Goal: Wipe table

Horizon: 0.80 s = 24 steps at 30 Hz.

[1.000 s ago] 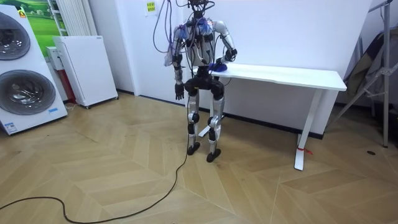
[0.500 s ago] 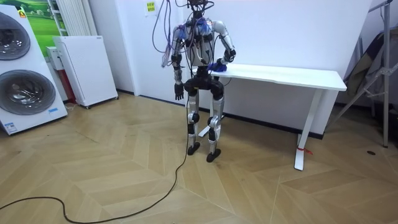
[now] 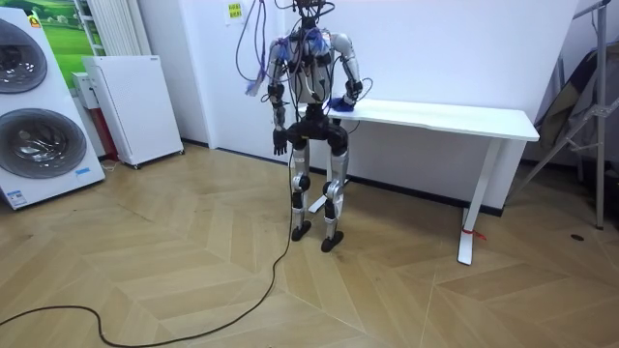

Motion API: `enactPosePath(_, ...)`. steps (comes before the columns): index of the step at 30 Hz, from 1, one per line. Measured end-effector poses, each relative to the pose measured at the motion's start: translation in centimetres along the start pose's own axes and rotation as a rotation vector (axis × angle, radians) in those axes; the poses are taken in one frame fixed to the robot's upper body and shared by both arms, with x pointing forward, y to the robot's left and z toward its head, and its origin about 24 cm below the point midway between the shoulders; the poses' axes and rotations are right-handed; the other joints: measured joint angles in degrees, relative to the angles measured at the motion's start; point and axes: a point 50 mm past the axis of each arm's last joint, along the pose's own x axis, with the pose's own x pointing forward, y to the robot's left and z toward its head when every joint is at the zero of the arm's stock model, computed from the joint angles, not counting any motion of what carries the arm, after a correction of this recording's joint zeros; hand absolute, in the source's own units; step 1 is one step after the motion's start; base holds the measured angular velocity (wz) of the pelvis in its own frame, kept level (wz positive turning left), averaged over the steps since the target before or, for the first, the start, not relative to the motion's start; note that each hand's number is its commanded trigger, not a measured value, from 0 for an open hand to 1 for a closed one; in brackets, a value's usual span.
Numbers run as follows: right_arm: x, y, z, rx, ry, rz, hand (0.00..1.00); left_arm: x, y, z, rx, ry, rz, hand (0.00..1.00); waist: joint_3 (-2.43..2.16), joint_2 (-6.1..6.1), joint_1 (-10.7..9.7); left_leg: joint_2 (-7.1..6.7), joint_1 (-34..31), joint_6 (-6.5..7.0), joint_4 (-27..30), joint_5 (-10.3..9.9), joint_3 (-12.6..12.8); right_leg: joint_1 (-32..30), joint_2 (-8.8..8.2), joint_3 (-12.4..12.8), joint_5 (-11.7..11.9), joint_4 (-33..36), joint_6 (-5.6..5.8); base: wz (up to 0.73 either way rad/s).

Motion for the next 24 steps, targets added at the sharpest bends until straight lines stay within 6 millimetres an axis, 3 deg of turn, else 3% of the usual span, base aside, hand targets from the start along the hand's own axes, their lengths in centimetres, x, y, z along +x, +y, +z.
enactPosePath(3, 0.6, -1.3, -2.7, 0.017, 0.121, -0.078, 1.0, -0.1, -0.1, -1.3, -0.048, 0.044, 0.0, 0.0, -0.08, -0.08, -0.75, -0.36, -0.03, 0.07, 0.19, -0.01, -0.58, 0.43, -0.19, -0.11, -0.11, -0.29, 0.08, 0.14)
enactPosePath(6, -0.3, -2.8, -7.1, 0.046, 0.308, -0.182, 1.0, -0.3, -0.4, -3.1, -0.088, 0.1, 0.001, 0.0, -0.55, -0.4, -2.49, -1.3, 0.15, 0.61, 0.21, 0.38, -1.39, 0.76, -0.87, -0.1, -0.92, -0.32, 0.55, 0.3)
enactPosePath(9, -2.8, -4.4, -12.7, 0.074, 0.54, -0.291, 1.0, -0.6, -0.1, -5.7, -0.125, 0.18, 0.007, 0.0, -1.04, -1.25, -3.3, -1.84, 1.83, 1.0, -1.02, 0.6, -1.4, 2.26, -1.55, -0.09, -1.3, -0.44, 1.15, 0.1)
enactPosePath(12, -4.6, -5.1, -15.5, 0.106, 0.679, -0.347, 1.0, -1.1, -0.1, -7.7, -0.176, 0.234, 0.017, 0.0, -1.14, -1.64, -4.54, -1.84, 2.98, 1.42, -1.12, 0.23, -1.56, 3.39, -1.71, 0.09, -1.45, -0.45, 1.39, 0.01)
enactPosePath(14, -6.4, -6.0, -17.6, 0.12, 0.787, -0.401, 1.0, -1.4, -0.2, -8.7, -0.216, 0.264, 0.024, 0.0, -1.18, -1.71, -6.47, -1.97, 2.79, 1.69, -0.79, 0.04, -1.85, 3.36, -1.84, 0.06, -1.43, -0.13, 1.45, 0.08)
enactPosePath(20, -10.2, -6.6, -20.5, 0.135, 0.933, -0.445, 1.0, -1.4, 0.7, -8.9, -0.261, 0.257, 0.054, 0.0, -1.44, -2.23, -7.85, -1.76, 3.06, 1.66, -0.74, -0.06, -1.34, 3.43, -1.78, 0.13, -1.38, 0.0, 1.5, -0.04)
enactPosePath(24, -10.7, -6.5, -20.7, 0.098, 0.939, -0.428, 1.0, -1.2, 0.8, -8.1, -0.256, 0.233, 0.052, 0.0, -1.43, -2.3, -7.45, -1.74, 3.3, 1.5, -0.6, -0.16, -1.31, 3.41, -1.58, 1.58, -1.38, 0.09, 1.5, -0.1)
